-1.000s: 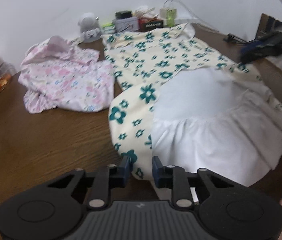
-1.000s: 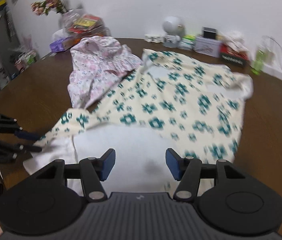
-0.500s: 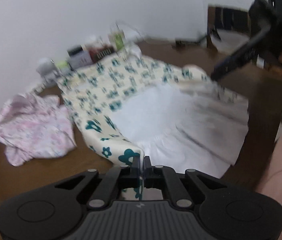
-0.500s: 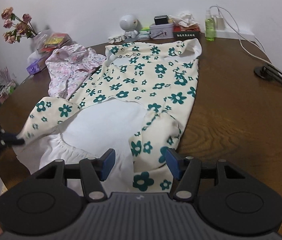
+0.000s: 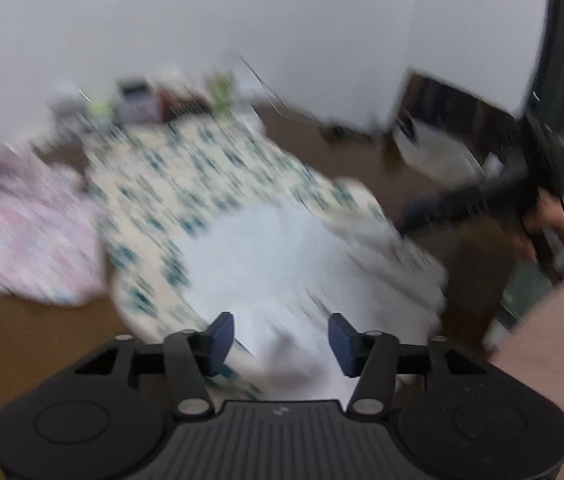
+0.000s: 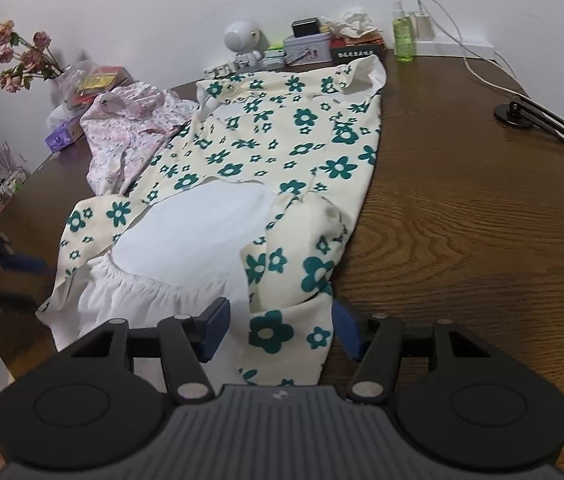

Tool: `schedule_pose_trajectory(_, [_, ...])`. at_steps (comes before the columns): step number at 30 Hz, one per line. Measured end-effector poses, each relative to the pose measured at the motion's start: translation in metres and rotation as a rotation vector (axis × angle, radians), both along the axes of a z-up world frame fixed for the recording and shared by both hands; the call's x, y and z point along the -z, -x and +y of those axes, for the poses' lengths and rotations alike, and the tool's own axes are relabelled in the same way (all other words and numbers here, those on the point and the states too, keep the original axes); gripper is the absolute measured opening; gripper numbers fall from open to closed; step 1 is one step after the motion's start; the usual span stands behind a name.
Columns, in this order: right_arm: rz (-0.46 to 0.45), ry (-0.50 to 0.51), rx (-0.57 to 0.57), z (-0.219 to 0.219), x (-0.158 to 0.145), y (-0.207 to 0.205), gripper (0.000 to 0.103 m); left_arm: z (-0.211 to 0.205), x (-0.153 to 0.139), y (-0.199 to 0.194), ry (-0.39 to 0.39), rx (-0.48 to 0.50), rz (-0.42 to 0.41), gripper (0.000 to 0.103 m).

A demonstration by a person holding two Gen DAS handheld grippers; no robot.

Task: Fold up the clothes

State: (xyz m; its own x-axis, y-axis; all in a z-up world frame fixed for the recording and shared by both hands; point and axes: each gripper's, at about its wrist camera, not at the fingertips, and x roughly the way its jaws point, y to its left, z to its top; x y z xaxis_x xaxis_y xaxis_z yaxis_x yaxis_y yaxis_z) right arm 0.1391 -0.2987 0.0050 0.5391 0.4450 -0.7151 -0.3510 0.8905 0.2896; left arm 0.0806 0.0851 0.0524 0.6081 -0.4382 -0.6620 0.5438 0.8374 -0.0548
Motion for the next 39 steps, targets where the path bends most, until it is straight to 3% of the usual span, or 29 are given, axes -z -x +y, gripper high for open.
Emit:
schedule_pose_trajectory(2, [0.001,-0.008,0.001,0.003,0.002,-0.003,0.058,0.003,0.001,-0.011,-0.057,-0.083,-0.066,0.05])
schedule_pose_trajectory(4, [0.004,-0.018,-0.011,0.007,0.003,-0.006,0.058,0.004,0.011,-0.028,-0.117,-0.152,-0.104,0.041])
schedule_pose_trajectory(6, [0.002,-0.015,-0.029,0.013,0.004,-0.006,0.058,0.003,0.03,-0.043,-0.168,-0.187,-0.09,0.013])
schedule_pose_trajectory(7, [-0.001,-0.009,-0.036,0.015,0.005,-0.005,0.058,0.0,0.04,-0.048,-0.187,-0.184,-0.068,0.007])
schedule_pose_trajectory(12, [-0.003,0.002,-0.024,0.018,0.009,-0.004,0.058,-0.016,0.071,-0.041,-0.178,-0.103,-0.001,0.005])
schedule_pose_trajectory(16, [0.006,0.034,-0.049,0.028,0.017,-0.003,0.058,-0.019,0.075,-0.032,-0.187,-0.132,-0.015,0.009])
schedule_pose_trajectory(19, [-0.008,0.083,-0.067,0.035,0.02,-0.001,0.058,-0.019,0.069,-0.032,-0.189,-0.15,-0.009,0.026])
schedule_pose_trajectory(20, [-0.01,0.088,-0.069,0.035,0.018,-0.002,0.058,-0.017,0.065,-0.032,-0.177,-0.153,-0.01,0.038])
schedule_pose_trajectory(21, [-0.019,0.084,-0.067,0.034,0.016,-0.002,0.058,-0.013,0.06,-0.032,-0.148,-0.15,-0.018,0.051])
schedule_pose_trajectory(22, [-0.035,0.073,-0.063,0.032,0.012,-0.002,0.058,-0.009,0.055,-0.032,-0.114,-0.144,-0.028,0.054])
schedule_pose_trajectory(25, [-0.099,0.034,-0.042,0.029,0.001,-0.002,0.058,-0.004,0.049,-0.035,-0.073,-0.139,-0.045,0.05])
schedule_pose_trajectory(29, [-0.199,0.054,-0.027,0.041,0.0,-0.008,0.057,-0.01,0.065,-0.043,-0.11,-0.116,0.011,0.025])
schedule_pose_trajectory(32, [-0.229,0.113,-0.05,0.055,0.008,-0.017,0.056,-0.015,0.073,-0.043,-0.124,-0.113,0.02,0.024])
schedule_pose_trajectory(37, [-0.179,0.185,-0.068,0.067,0.025,-0.025,0.055,-0.019,0.075,-0.042,-0.132,-0.121,0.025,0.024])
schedule_pose_trajectory(39, [-0.164,0.161,-0.087,0.065,0.013,-0.031,0.056,-0.012,0.063,-0.039,-0.1,-0.136,0.008,0.034])
